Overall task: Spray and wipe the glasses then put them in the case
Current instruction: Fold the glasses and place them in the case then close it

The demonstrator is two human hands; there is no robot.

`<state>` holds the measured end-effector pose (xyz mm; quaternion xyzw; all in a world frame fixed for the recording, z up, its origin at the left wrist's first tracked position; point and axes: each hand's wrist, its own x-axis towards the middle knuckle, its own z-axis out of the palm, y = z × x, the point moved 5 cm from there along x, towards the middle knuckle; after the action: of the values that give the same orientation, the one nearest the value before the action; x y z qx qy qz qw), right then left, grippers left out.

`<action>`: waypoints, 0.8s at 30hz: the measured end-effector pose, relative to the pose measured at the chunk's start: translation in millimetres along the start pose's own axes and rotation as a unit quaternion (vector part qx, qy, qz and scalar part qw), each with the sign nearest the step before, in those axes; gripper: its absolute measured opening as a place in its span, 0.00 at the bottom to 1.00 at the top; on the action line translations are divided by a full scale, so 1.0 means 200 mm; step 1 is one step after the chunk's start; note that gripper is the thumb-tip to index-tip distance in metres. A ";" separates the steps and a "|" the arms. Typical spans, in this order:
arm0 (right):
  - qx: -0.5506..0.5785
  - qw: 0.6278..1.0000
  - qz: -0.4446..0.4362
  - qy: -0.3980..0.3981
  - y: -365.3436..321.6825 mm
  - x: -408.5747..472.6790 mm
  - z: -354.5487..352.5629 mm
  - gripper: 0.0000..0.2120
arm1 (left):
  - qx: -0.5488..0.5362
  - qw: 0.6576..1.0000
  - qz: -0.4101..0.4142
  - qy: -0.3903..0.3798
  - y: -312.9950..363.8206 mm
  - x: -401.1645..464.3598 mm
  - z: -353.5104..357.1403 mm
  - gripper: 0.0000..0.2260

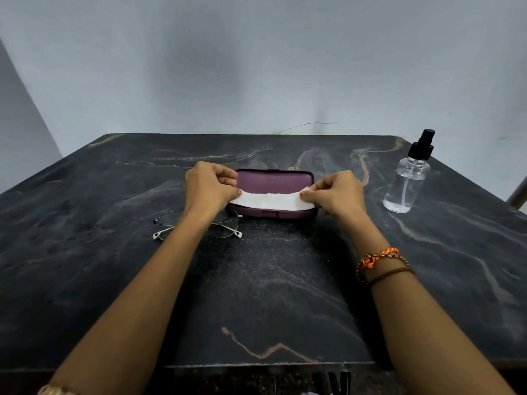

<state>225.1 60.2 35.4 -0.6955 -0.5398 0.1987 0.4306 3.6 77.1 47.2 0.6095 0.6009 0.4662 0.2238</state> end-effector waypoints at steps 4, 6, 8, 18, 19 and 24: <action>-0.022 1.000 -0.009 -0.006 -0.01 -0.01 0.00 0.05 | 0.047 0.999 -0.005 -0.009 0.01 -0.01 0.00 0.11; -0.024 1.000 -0.012 -0.009 -0.01 -0.02 0.00 0.04 | 0.063 0.998 -0.004 -0.012 0.01 -0.01 0.00 0.11; -0.032 0.999 -0.014 -0.010 -0.02 -0.03 0.00 0.04 | 0.082 0.996 0.000 -0.020 0.01 -0.01 0.01 0.12; -0.066 0.997 -0.027 -0.017 -0.03 -0.04 0.01 0.05 | 0.154 0.987 0.020 -0.041 0.03 -0.02 0.02 0.13; -0.069 0.997 -0.031 -0.016 -0.03 -0.04 0.02 0.05 | 0.161 0.986 0.023 -0.043 0.03 -0.02 0.03 0.13; -0.084 0.996 -0.039 -0.005 -0.03 -0.05 0.02 0.05 | 0.182 0.982 0.029 -0.045 0.02 -0.01 0.03 0.13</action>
<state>214.9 53.5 36.1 -0.7065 -0.5838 0.1391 0.3750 11.3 75.7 45.7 0.6773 0.6473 0.3274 0.1224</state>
